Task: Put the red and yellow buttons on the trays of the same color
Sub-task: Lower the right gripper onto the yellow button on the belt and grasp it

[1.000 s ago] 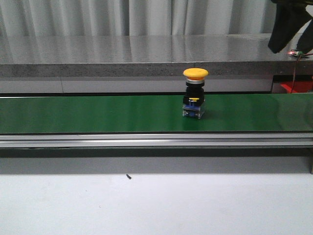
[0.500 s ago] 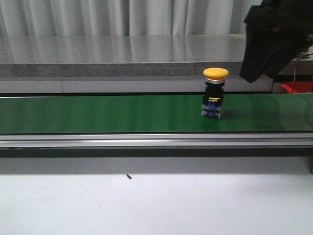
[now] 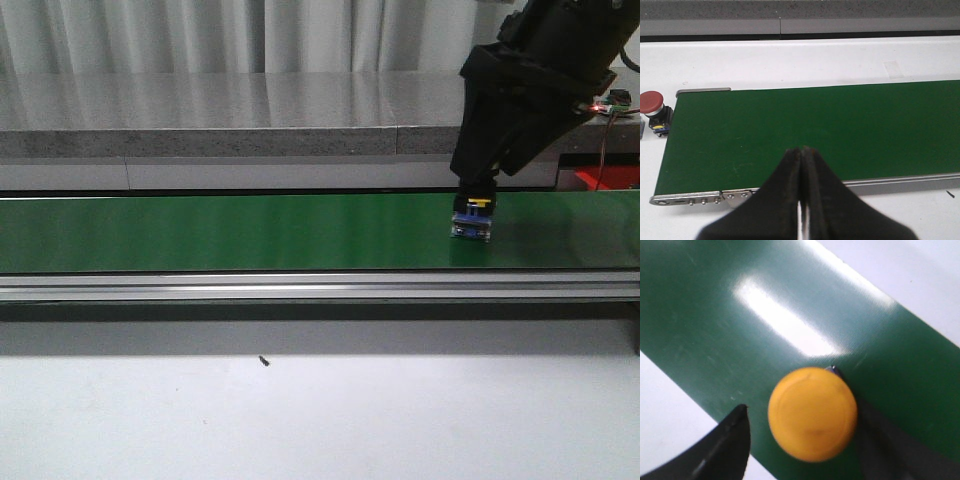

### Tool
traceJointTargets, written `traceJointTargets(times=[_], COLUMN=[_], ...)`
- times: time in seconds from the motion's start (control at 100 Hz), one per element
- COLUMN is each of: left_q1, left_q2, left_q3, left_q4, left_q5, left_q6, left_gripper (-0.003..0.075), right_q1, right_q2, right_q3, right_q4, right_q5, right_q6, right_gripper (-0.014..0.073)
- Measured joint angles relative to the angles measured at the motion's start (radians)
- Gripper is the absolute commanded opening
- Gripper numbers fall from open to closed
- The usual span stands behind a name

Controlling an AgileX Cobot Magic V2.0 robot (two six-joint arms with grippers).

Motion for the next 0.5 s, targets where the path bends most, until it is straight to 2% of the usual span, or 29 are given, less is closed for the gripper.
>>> traceJointTargets(times=[0.09,0.19,0.26,0.5], left_q1=[0.000,0.000,0.000,0.000], left_q2=[0.000,0.000,0.000,0.000], left_q3=[0.000,0.000,0.000,0.000], left_q4=[0.000,0.000,0.000,0.000], left_q5=[0.000,0.000,0.000,0.000], left_q6=[0.000,0.000,0.000,0.000], left_gripper=[-0.0020,-0.0020,-0.0020,-0.0020], right_q1=[0.000,0.000,0.000,0.000], right_q2=[0.007,0.011,0.011,-0.003], right_q3=[0.000,0.000,0.000,0.002], right_q4=[0.004,0.005,0.007,0.007], right_q5=[-0.018,-0.025,-0.025,-0.025], right_q6=[-0.002,-0.002,-0.002,-0.002], right_gripper=[0.0361,0.0198,0.0128,0.0111])
